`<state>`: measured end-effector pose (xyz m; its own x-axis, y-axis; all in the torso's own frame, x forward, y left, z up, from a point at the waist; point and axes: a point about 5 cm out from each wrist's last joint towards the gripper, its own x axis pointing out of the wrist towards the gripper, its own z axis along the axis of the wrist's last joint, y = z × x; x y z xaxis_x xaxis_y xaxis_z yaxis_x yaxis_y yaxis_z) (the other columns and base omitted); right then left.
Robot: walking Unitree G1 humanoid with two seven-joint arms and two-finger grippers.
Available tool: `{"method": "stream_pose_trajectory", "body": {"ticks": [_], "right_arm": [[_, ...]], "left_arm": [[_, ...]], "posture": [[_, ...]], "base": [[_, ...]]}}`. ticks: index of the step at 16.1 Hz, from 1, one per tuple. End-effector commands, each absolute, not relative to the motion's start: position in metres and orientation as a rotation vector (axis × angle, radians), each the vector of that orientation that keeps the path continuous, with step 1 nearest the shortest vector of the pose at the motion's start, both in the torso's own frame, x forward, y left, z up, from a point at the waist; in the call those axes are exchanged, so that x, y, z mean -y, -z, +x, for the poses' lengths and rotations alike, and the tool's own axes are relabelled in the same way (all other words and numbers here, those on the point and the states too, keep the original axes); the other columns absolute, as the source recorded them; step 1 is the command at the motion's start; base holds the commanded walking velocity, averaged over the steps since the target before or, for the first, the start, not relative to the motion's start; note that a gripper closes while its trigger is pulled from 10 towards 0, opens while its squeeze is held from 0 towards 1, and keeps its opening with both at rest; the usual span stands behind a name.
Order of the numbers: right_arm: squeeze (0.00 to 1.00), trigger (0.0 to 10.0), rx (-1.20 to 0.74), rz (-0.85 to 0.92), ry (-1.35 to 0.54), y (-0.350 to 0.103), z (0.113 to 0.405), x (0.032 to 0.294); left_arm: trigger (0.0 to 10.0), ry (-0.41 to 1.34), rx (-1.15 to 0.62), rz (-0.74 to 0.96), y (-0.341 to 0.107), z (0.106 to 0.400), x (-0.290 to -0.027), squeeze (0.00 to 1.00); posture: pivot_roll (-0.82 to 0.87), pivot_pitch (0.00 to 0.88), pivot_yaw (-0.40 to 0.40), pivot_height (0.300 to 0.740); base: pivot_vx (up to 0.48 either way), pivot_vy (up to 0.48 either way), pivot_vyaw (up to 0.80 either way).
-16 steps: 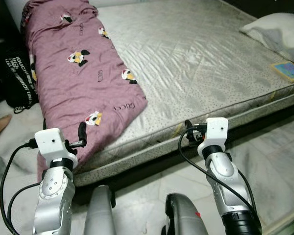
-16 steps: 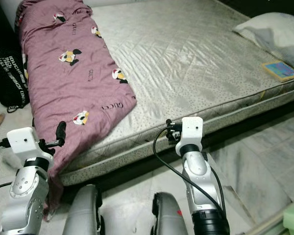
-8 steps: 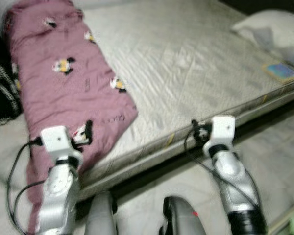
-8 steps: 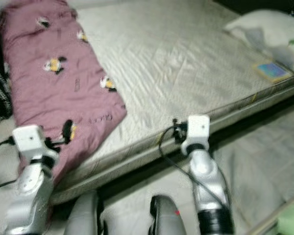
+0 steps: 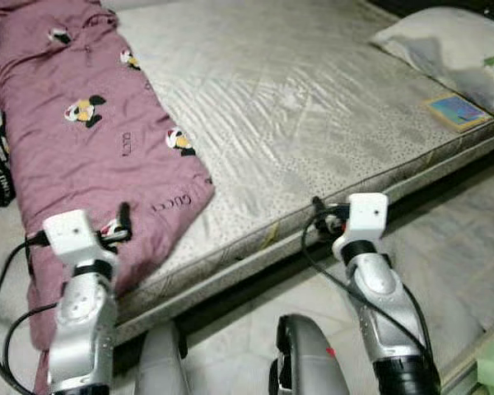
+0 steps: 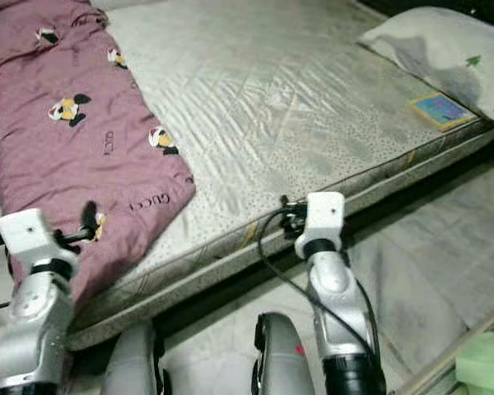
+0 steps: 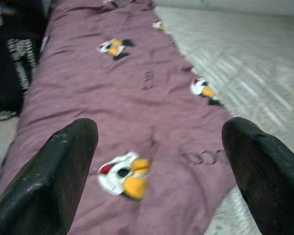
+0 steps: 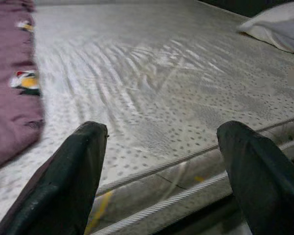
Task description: Clean up the room
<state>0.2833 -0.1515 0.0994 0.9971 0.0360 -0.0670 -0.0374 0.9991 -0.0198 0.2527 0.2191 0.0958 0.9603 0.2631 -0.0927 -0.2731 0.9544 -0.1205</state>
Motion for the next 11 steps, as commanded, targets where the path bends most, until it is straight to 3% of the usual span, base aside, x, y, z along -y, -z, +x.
{"method": "stream_pose_trajectory", "body": {"ticks": [1, 4, 11], "right_arm": [[0.00, 10.0, -0.069, -0.019, -0.030, -0.102, 0.281, 0.154], [0.00, 10.0, -0.078, -0.018, -0.020, -0.104, 0.275, 0.157], [0.00, 10.0, -0.062, -0.027, -0.031, -0.118, 0.254, 0.159]], "left_arm": [[10.0, -0.294, -0.107, -0.135, -0.092, 0.254, -0.224, 0.00], [10.0, -0.354, -0.133, -0.164, -0.096, 0.282, -0.231, 0.00], [10.0, -0.367, -0.188, -0.176, -0.090, 0.311, -0.233, 0.00]], "posture": [[-0.04, 0.141, -0.019, 0.582], [-0.08, 0.172, -0.013, 0.572], [-0.12, 0.227, -0.004, 0.552]], "base": [[0.000, 0.000, 0.00], [0.000, 0.000, 0.00], [0.000, 0.000, 0.00]]}}
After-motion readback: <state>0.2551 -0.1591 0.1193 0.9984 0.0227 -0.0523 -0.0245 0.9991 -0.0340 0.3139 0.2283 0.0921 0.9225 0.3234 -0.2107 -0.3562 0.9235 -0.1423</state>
